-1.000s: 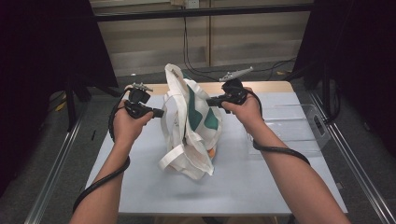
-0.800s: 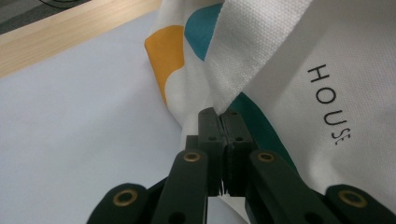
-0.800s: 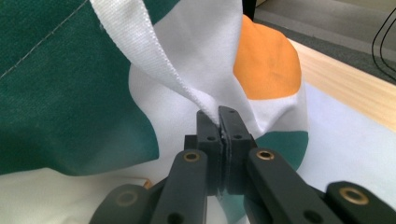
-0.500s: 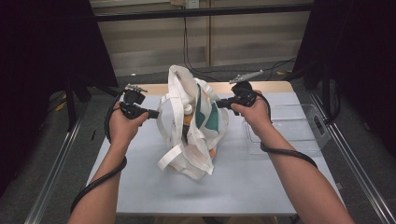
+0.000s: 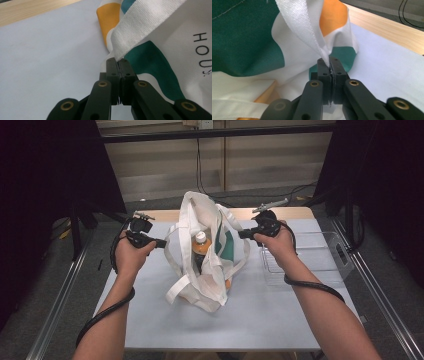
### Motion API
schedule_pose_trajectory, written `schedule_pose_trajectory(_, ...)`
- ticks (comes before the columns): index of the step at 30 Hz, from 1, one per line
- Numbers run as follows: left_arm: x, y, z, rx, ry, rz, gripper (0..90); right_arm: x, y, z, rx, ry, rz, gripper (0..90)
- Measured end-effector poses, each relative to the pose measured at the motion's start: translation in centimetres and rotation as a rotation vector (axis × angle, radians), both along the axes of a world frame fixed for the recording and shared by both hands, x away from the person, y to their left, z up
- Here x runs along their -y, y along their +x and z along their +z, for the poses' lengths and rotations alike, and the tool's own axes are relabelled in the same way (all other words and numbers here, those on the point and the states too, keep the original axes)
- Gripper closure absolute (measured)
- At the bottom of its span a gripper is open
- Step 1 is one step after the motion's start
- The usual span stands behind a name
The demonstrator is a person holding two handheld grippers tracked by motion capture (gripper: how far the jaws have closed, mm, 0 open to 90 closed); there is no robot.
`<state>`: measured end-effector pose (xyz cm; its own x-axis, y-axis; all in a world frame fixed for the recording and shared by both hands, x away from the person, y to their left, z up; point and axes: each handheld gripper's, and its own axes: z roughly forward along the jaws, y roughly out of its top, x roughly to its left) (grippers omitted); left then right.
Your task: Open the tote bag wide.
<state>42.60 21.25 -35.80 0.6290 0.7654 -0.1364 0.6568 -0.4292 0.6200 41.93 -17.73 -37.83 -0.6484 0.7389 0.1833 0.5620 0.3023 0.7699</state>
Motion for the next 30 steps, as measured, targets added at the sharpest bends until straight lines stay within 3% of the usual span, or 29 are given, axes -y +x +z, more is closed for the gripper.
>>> schedule_pose_trajectory(4, -0.3, 0.0, 0.0, 0.001, 0.001, 0.023, 88.3, 0.5, -0.2, -0.3, -0.012, 0.002, -0.011, 88.3)
schedule_pose_trajectory(7, -0.4, 0.0, 0.1, -0.004, 0.019, 0.013, 88.3, 0.8, -0.3, -0.5, -0.021, -0.002, -0.013, 88.4)
schedule_pose_trajectory(11, -0.7, -0.1, -0.4, -0.018, -0.006, 0.039, 88.3, 1.2, -0.6, -0.9, -0.023, -0.007, -0.025, 88.4)
schedule_pose_trajectory(13, -0.9, -0.1, -0.6, -0.014, 0.013, 0.036, 88.3, 1.5, -0.7, -1.2, -0.031, -0.006, -0.035, 88.3)
schedule_pose_trajectory(18, -1.1, 0.0, -1.1, -0.034, 0.002, 0.039, 88.2, 2.0, -0.8, -1.6, -0.043, -0.003, -0.053, 88.3)
schedule_pose_trajectory(26, -0.9, -0.1, -0.6, -0.021, -0.004, 0.030, 87.7, 2.3, -1.0, -1.3, -0.042, -0.008, -0.062, 86.5)
schedule_pose_trajectory(30, -0.6, -0.4, -0.2, -0.007, -0.008, 0.039, 78.0, 2.1, -1.3, -0.8, -0.045, -0.040, -0.056, 80.4)
